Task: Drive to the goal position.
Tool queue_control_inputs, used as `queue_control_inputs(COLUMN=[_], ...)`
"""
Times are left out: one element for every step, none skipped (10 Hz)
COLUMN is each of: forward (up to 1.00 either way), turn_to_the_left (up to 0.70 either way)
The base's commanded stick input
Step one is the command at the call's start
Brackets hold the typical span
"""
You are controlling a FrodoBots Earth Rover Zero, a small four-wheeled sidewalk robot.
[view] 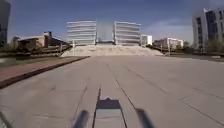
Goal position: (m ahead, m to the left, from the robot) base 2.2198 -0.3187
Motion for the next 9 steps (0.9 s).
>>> queue_control_inputs(forward=[0.70, 0.70, 0.70, 0.70, 0.70, 0.70, 0.70, 0.70, 0.70], turn_to_the_left=[0.14, 0.14, 0.14, 0.14, 0.14, 0.14, 0.03, 0.00, 0.00])
